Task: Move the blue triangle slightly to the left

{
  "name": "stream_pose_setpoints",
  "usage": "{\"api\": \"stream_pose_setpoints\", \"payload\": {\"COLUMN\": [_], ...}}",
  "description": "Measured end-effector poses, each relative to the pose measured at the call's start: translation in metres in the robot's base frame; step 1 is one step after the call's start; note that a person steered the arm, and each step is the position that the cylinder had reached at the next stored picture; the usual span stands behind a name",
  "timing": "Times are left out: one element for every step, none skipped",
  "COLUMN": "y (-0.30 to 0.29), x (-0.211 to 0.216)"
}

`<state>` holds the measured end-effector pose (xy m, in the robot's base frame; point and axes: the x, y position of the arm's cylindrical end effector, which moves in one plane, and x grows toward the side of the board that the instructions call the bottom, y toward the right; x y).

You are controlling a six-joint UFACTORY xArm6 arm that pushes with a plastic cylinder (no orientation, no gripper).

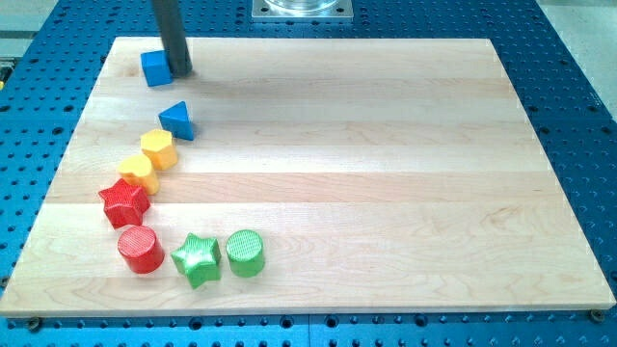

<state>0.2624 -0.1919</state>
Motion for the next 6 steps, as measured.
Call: {"api": "stream_pose_setpoints", "payload": {"y": [-0.002,0.032,0.075,0.071,0.066,0.051], "x": [0.000,0.013,0.056,0.107,0.132,0.137]}}
